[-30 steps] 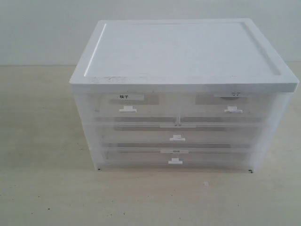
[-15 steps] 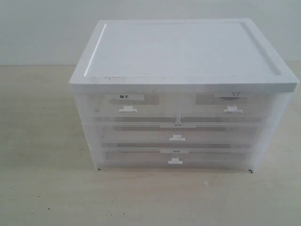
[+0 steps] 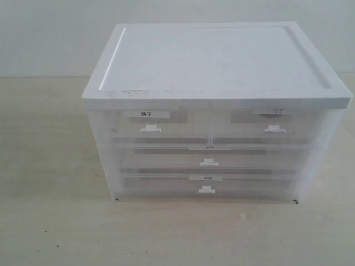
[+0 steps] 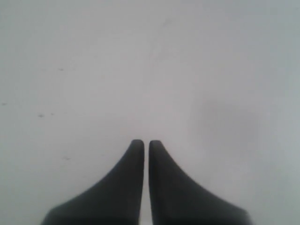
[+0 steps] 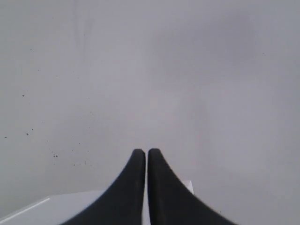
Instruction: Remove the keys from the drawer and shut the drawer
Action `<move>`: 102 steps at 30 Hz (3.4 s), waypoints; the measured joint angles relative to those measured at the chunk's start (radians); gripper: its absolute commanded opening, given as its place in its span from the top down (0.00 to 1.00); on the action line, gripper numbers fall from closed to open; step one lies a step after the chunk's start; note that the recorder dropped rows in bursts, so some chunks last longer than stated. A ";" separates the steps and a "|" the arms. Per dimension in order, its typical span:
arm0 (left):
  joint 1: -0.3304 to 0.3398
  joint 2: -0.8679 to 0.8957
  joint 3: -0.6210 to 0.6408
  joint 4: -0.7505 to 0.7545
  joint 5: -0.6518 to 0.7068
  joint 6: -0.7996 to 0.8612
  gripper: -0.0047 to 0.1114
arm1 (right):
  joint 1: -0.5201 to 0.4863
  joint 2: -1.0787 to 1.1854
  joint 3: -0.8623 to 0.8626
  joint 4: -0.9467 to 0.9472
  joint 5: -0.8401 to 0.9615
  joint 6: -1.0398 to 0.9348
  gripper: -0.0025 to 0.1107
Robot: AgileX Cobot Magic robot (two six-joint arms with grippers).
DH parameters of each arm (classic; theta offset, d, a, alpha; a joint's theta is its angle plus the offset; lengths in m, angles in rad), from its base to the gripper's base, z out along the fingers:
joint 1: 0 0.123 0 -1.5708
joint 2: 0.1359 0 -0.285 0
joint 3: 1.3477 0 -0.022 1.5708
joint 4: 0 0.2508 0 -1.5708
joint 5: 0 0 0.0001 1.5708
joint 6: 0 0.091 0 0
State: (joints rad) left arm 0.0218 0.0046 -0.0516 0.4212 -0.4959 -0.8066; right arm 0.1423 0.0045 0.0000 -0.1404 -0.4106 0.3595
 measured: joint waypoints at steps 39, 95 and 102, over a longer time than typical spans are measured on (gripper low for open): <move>-0.341 1.655 -0.308 0.305 -0.715 0.759 0.92 | -0.002 0.972 -0.432 -0.382 -0.233 -0.345 0.70; -0.340 1.655 -0.308 0.319 -0.715 0.742 0.92 | 0.756 1.288 -1.078 1.802 -0.209 -2.480 0.74; -0.340 1.655 -0.310 0.320 -0.715 0.731 0.92 | 0.755 1.304 -1.221 1.869 -0.324 -2.480 0.74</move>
State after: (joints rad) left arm -0.3178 1.6600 -0.3616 0.7415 -1.2109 -0.0760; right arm 0.8970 1.3087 -1.2212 1.7290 -0.7348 -2.1207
